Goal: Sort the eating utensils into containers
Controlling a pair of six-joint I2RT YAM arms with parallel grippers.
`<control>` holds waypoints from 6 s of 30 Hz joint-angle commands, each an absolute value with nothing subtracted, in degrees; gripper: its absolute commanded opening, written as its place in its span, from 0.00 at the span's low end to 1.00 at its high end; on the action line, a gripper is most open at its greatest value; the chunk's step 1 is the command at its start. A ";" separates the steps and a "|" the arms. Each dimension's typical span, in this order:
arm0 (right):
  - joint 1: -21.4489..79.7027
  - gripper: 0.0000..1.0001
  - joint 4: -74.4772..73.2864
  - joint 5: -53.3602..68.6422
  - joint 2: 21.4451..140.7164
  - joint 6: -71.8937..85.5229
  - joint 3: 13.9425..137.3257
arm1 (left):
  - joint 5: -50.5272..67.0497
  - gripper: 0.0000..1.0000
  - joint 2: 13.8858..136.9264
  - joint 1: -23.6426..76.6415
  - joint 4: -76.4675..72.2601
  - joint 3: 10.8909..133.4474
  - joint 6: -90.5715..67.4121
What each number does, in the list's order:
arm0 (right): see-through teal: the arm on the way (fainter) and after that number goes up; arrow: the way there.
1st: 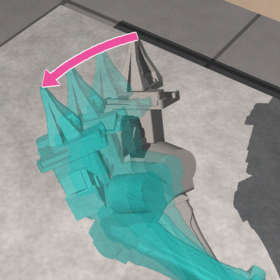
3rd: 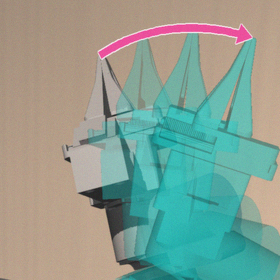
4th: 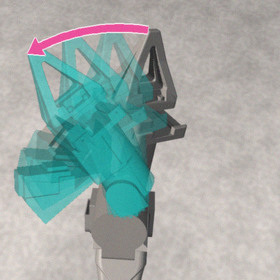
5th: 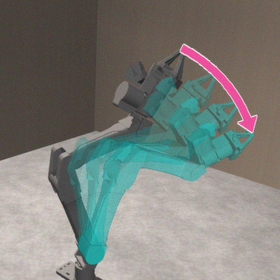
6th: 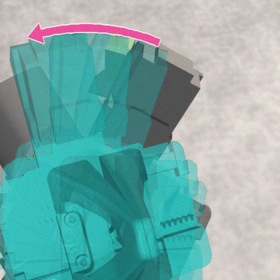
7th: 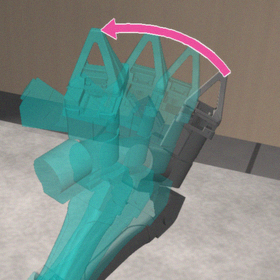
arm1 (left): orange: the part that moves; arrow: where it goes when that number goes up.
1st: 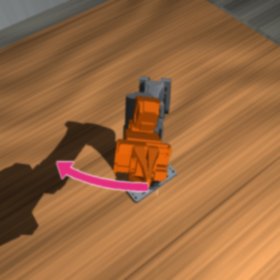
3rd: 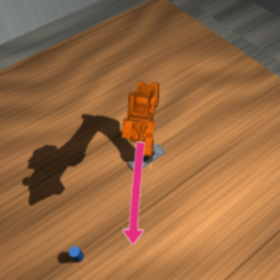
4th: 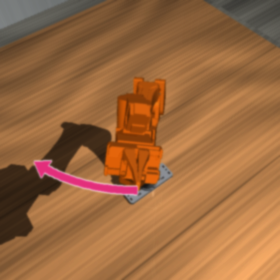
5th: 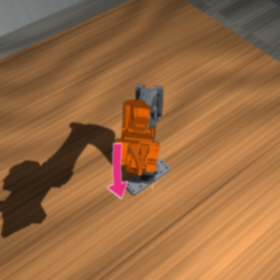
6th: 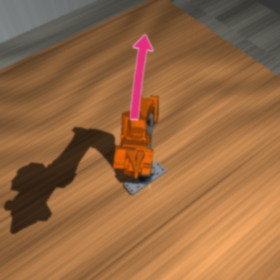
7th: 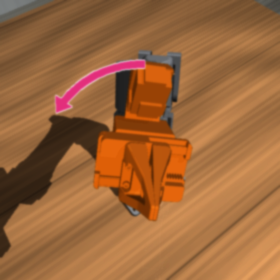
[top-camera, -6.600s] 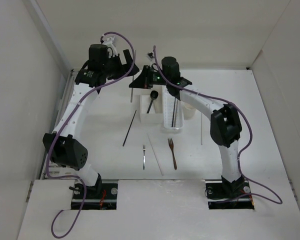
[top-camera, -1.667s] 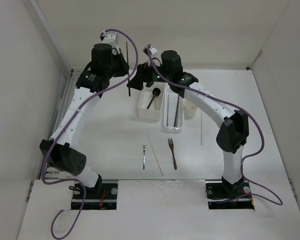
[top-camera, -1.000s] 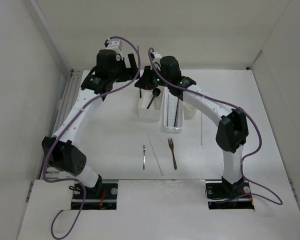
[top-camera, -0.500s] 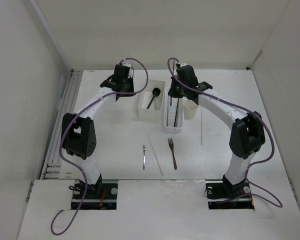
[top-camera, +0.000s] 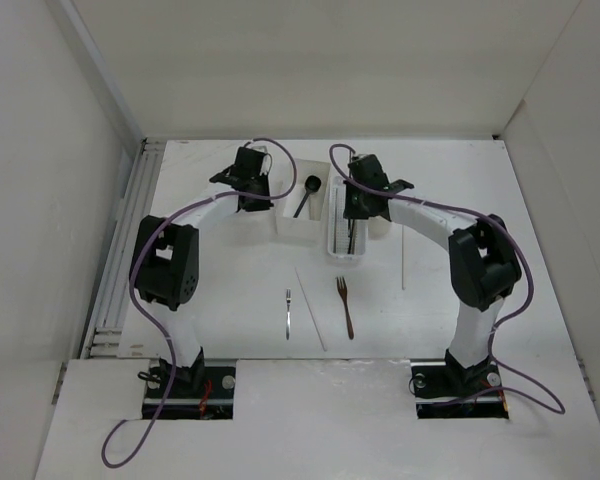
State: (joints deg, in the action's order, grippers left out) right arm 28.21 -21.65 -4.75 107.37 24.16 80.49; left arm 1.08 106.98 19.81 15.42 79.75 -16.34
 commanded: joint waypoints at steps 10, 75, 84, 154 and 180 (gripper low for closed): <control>27.69 0.00 -20.04 -5.89 111.18 23.82 81.38 | 2.37 0.00 107.14 21.80 13.45 76.73 -17.06; 11.16 0.52 -29.62 0.35 94.74 17.93 62.32 | 2.55 1.00 93.70 9.41 20.57 80.07 -16.70; 13.18 0.40 -31.38 -6.41 100.46 21.62 63.37 | -2.45 1.00 92.55 8.88 20.04 78.40 -17.23; 29.53 0.00 -34.28 -8.26 116.46 27.33 93.96 | -3.16 1.00 91.41 8.35 18.46 74.09 -17.75; 40.16 0.61 -39.81 -13.54 96.78 19.15 82.66 | -6.06 0.99 90.88 8.35 19.51 76.27 -18.90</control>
State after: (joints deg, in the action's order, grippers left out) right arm 37.69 -36.67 -14.17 98.24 19.25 90.28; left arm -3.20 92.97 8.56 19.44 74.37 -17.76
